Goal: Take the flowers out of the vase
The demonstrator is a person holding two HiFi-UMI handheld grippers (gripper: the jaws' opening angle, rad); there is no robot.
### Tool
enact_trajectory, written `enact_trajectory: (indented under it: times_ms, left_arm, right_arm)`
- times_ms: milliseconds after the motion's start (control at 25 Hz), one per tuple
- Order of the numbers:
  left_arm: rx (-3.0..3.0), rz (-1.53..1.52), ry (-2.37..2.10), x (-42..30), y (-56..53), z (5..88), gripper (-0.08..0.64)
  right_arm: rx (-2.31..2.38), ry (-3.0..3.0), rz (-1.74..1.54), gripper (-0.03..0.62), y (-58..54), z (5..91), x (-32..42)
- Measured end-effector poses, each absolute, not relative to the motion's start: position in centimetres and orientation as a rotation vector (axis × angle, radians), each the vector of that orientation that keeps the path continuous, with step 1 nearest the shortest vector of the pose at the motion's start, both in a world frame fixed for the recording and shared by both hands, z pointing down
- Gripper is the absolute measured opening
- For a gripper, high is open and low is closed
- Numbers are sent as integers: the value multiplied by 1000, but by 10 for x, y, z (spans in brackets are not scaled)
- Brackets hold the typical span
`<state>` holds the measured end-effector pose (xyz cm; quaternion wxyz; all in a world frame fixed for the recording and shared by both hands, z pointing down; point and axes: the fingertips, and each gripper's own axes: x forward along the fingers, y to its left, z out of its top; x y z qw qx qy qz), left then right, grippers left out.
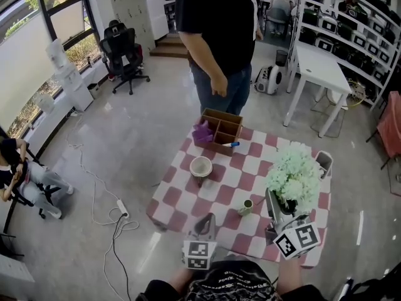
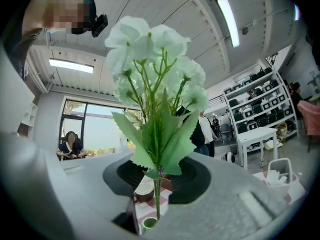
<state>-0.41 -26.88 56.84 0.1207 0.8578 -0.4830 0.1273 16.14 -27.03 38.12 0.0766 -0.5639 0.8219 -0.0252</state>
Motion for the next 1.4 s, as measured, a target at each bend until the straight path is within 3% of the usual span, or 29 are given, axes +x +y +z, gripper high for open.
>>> enact_trajectory:
  times_ms: [1400]
  left_arm:
    - [2577, 399, -1275, 21, -258, 573, 11]
  right_arm:
    - [-2053, 2328, -128, 101, -223, 411, 223]
